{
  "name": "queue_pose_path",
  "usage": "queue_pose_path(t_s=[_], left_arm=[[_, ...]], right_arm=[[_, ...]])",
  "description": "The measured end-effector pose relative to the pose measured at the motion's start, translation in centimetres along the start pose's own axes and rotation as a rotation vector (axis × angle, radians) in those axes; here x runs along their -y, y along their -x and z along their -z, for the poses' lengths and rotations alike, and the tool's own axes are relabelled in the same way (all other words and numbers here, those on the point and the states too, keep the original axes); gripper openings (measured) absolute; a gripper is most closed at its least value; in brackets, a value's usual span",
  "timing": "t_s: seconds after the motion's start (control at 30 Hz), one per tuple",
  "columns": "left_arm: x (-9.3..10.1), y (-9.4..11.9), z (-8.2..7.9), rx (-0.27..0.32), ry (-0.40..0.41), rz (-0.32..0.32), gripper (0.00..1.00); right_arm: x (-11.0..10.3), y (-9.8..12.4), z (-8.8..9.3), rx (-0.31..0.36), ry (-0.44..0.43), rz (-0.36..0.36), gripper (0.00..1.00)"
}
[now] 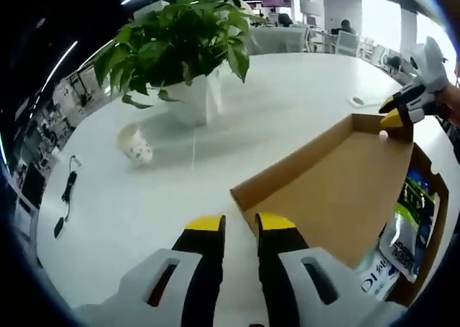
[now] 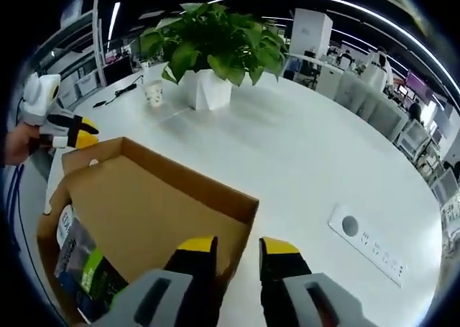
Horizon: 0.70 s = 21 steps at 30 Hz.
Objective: Operate the shoe box by opening the lid, removing the specified soft item, and placing it in the target area until the item is outside and the box remains undamaged.
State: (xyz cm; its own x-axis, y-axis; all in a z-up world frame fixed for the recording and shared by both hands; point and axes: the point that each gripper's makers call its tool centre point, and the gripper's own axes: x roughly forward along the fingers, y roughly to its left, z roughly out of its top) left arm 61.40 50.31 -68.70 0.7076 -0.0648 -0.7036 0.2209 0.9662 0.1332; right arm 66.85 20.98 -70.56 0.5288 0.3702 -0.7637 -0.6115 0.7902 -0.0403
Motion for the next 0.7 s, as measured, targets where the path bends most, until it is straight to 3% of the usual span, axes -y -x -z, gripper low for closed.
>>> queue_pose_path(t_s=[0.47, 0.7], left_arm=[[0.4, 3.3, -2.0, 0.090, 0.039, 0.010, 0.24], [1.0, 4.8, -2.2, 0.126, 0.041, 0.025, 0.28]], right_arm=[[-0.9, 2.5, -1.1, 0.072, -0.013, -0.005, 0.25], [-2.1, 4.0, -1.4, 0.104, 0.010, -0.024, 0.31]])
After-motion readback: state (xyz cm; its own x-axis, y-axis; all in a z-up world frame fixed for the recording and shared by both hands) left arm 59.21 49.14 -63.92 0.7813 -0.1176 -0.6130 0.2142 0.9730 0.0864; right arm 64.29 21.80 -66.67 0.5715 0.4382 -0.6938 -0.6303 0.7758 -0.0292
